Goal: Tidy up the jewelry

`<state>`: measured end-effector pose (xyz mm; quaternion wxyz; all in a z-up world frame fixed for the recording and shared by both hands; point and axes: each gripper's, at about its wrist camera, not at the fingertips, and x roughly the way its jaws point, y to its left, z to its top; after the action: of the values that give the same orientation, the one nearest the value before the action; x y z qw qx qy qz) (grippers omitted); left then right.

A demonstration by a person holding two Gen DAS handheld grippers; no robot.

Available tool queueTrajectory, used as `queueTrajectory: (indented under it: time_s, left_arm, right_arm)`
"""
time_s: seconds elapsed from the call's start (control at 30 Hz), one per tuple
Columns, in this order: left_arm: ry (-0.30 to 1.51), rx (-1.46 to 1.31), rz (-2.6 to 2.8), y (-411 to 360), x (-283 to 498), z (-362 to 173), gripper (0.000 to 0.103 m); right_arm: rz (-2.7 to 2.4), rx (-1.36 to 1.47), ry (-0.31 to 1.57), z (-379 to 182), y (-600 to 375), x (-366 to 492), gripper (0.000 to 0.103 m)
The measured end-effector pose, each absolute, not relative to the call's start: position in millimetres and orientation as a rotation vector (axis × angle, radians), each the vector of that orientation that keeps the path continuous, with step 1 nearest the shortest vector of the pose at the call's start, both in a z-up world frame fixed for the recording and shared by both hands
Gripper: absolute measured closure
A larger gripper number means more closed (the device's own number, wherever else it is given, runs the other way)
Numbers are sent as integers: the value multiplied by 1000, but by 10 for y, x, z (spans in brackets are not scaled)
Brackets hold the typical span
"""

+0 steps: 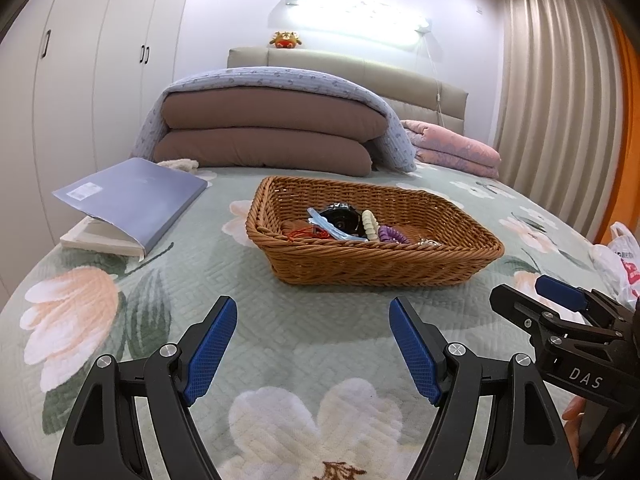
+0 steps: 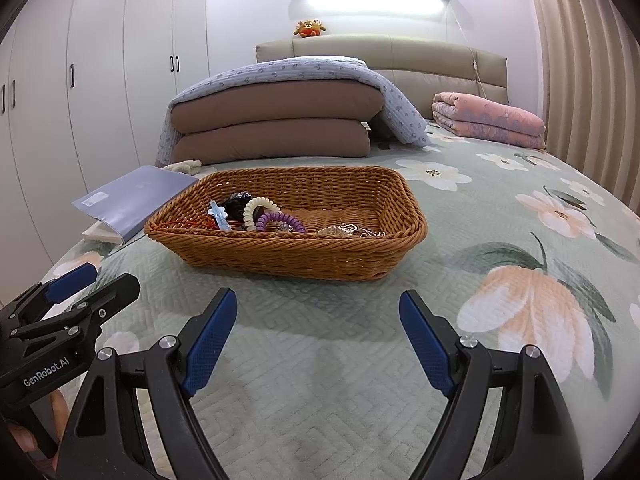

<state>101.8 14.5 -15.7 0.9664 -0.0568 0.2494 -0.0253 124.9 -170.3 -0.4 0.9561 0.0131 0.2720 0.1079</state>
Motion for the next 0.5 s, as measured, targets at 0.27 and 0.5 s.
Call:
queueTrajectory:
  time_s: [0.27, 0.5]
  left_arm:
    - [509, -122, -53, 164, 1027, -160, 23]
    - [510, -122, -52, 162, 1028, -165, 23]
  right_arm:
    - [220, 28, 556, -12, -1704, 1260, 18]
    - [221, 29, 558, -16, -1704, 1262, 18]
